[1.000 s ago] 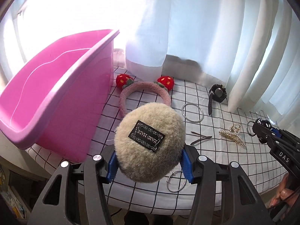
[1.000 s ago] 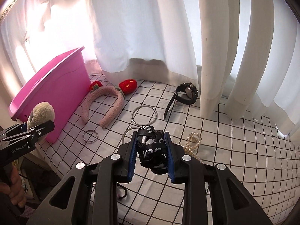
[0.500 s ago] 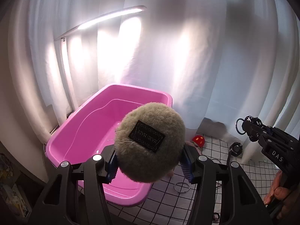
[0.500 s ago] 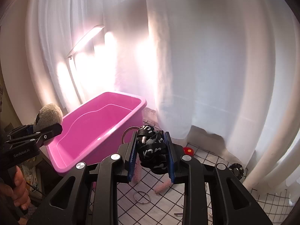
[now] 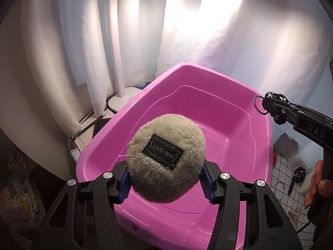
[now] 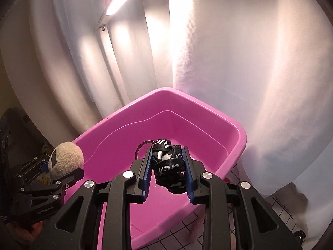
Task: Organize jewelry
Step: 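Lift and carry the pom-pom and the clip over the pink tub with both tools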
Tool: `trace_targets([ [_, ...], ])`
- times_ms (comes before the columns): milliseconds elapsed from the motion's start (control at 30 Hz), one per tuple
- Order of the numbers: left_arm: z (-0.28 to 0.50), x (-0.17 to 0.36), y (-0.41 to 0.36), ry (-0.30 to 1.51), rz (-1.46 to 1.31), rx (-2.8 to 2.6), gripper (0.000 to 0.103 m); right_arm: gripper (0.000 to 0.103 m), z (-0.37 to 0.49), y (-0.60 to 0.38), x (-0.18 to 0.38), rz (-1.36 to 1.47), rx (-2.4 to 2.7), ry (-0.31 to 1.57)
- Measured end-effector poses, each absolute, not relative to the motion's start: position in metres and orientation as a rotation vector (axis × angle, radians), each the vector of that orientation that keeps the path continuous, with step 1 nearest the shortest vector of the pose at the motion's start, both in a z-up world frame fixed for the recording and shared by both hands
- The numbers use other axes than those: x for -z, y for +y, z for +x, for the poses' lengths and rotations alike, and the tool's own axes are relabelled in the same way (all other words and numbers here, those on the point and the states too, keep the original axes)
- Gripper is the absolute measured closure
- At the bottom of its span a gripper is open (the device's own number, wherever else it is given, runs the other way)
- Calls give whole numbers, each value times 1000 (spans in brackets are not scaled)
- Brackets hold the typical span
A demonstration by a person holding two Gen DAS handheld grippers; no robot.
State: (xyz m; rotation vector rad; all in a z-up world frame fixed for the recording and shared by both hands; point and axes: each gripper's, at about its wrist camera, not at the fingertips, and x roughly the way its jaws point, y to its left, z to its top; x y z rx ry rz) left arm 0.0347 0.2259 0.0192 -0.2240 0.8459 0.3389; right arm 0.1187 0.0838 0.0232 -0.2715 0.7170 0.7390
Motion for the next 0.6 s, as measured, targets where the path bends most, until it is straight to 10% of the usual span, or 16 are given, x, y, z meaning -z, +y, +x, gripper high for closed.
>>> trace_targets([
  [533, 61, 20, 246, 1001, -246, -370, 43, 75, 166, 137, 34, -393, -691, 945],
  [600, 62, 20, 245, 1007, -238, -376, 39, 45, 170, 141, 35, -398, -677, 947],
])
